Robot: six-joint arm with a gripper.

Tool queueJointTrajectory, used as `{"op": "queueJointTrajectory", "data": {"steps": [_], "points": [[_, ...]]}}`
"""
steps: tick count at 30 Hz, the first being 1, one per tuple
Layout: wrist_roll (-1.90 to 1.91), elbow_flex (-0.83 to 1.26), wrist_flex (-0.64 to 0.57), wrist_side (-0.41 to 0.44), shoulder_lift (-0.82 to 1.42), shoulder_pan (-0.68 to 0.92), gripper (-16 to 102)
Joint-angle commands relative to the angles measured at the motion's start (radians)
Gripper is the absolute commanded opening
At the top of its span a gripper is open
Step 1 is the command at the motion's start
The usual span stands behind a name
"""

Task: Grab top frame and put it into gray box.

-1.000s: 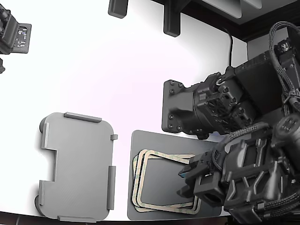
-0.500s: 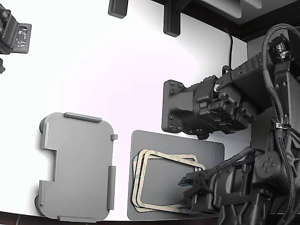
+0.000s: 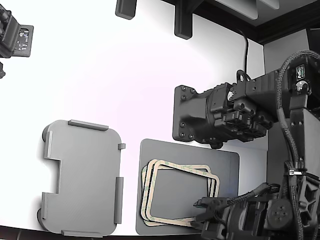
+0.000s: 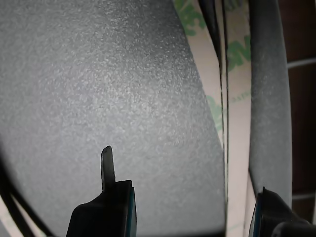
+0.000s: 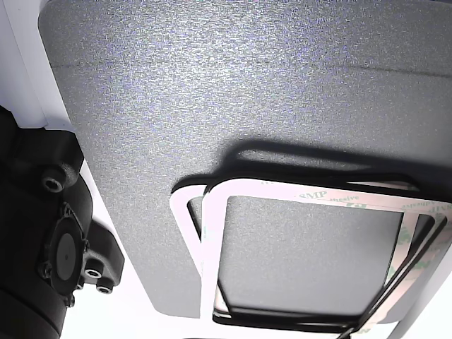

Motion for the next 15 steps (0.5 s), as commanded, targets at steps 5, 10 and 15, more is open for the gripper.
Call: {"op": "queueJointTrajectory", "data": {"steps": [5, 10, 15], "points": [[-0.037, -0.049, -0.025, -0.003, -0.028, 0.014, 99], [-0.060, -0.094, -0.028, -0.002, -0.083, 0.049, 96], [-0.046, -0.133, -0.026, -0.009, -0.109, 0.067, 96]]}}
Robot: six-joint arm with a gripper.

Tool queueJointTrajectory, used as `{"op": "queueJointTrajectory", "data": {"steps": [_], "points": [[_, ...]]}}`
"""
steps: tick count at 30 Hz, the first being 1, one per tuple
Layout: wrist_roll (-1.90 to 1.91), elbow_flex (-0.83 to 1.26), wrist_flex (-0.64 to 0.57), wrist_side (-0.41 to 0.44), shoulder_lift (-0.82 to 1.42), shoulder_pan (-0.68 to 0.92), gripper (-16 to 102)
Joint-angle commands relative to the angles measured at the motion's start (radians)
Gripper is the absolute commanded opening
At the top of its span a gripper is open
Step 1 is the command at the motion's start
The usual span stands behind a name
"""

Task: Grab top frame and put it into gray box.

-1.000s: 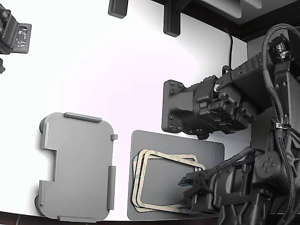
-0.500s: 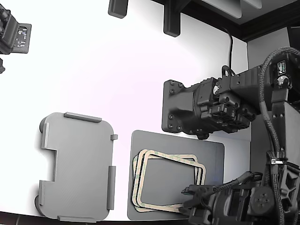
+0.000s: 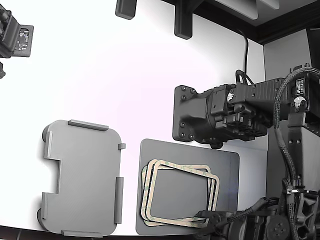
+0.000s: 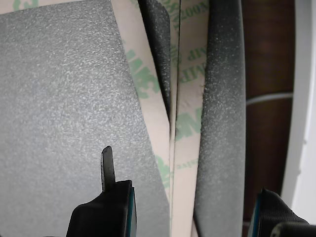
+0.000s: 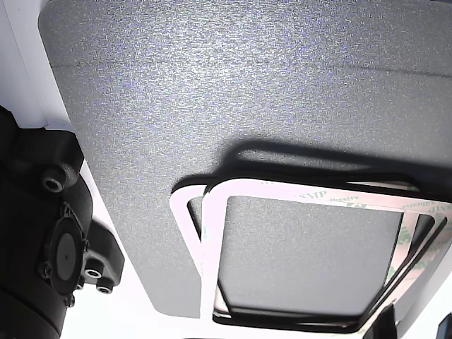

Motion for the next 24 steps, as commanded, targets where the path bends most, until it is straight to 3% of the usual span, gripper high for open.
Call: {"op": "queueJointTrajectory", "data": {"steps": [1, 6, 15, 24], "points": [[0.006, -0.040, 0.000, -0.006, 0.008, -0.009, 96], [0.028, -0.064, 0.000, -0.017, -0.021, 0.000, 98], [0.074, -0.061, -0.014, -0.023, -0.046, 0.028, 92], [0.100, -0.054, -0.035, -0.005, -0.081, 0.038, 78]]}}
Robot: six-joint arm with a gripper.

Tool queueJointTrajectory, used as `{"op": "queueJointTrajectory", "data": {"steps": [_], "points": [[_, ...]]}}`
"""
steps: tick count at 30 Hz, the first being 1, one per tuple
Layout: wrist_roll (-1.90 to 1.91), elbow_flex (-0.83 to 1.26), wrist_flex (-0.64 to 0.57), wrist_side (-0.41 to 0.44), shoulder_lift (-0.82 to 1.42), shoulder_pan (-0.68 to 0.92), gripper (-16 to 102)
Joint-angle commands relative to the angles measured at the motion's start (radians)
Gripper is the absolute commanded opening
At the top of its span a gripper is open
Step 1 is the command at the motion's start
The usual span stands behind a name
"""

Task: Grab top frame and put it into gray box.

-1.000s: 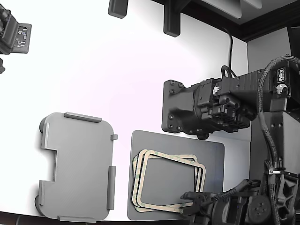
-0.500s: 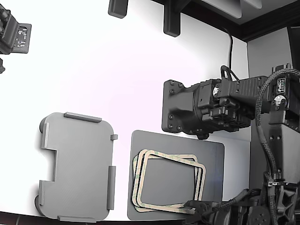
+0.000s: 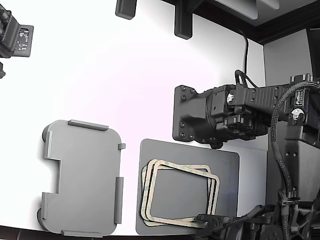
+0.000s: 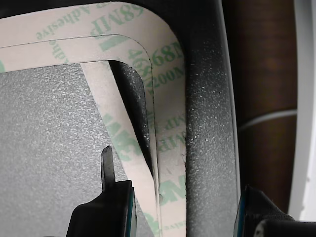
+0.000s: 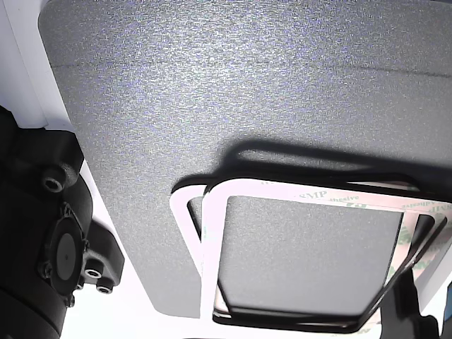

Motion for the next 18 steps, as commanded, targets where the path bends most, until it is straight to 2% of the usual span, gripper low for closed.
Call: {"op": "queueJointTrajectory", "data": {"steps": [1, 5, 18], "points": [[0.008, -0.018, -0.005, 0.003, 0.015, -0.009, 75], [0.020, -0.015, 0.002, 0.003, 0.020, -0.006, 69], [0.017, -0.023, -0.012, 0.012, 0.015, -0.002, 60]]}}
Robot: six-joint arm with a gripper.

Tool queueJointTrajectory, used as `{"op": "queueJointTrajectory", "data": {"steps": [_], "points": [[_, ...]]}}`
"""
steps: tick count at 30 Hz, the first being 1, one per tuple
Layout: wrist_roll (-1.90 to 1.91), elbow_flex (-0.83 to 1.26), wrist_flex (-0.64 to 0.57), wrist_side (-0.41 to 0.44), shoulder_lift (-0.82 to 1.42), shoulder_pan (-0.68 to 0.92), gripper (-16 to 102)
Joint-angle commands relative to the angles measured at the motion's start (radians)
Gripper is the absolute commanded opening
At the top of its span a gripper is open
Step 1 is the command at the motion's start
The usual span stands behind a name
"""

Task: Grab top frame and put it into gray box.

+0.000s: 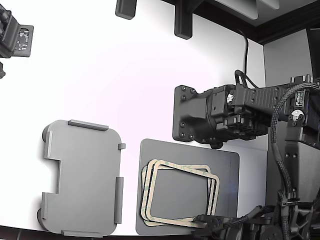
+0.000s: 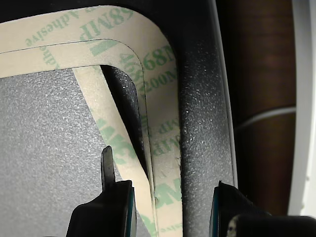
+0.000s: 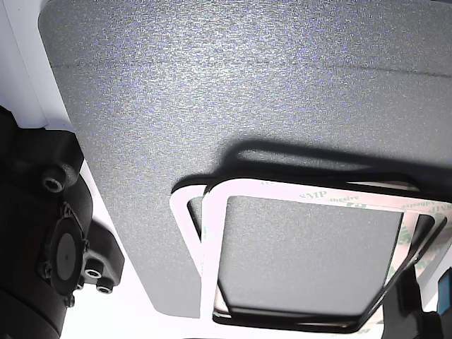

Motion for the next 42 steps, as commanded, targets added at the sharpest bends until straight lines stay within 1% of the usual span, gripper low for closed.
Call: {"op": "queueJointTrajectory", "data": {"steps": [1, 10, 15, 23, 28, 31, 32, 33, 37, 38, 42], "points": [[-0.002, -0.023, -0.006, 0.005, 0.020, -0.009, 60], [0.005, 0.014, -0.032, 0.008, 0.032, -0.009, 51], [0.002, 0.017, -0.040, 0.009, 0.034, -0.009, 51], [-0.003, 0.025, -0.048, 0.014, 0.038, -0.006, 38], [-0.021, 0.043, -0.067, 0.020, 0.044, -0.006, 37], [-0.029, 0.055, -0.083, 0.023, 0.049, -0.005, 33], [-0.029, 0.057, -0.084, 0.023, 0.051, -0.005, 31], [-0.034, 0.057, -0.084, 0.025, 0.052, -0.005, 26], [-0.071, 0.058, -0.098, 0.037, 0.060, -0.005, -8], [-0.075, 0.060, -0.101, 0.037, 0.061, -0.005, -10], [-0.086, 0.055, -0.103, 0.034, 0.069, -0.005, -10]]}}
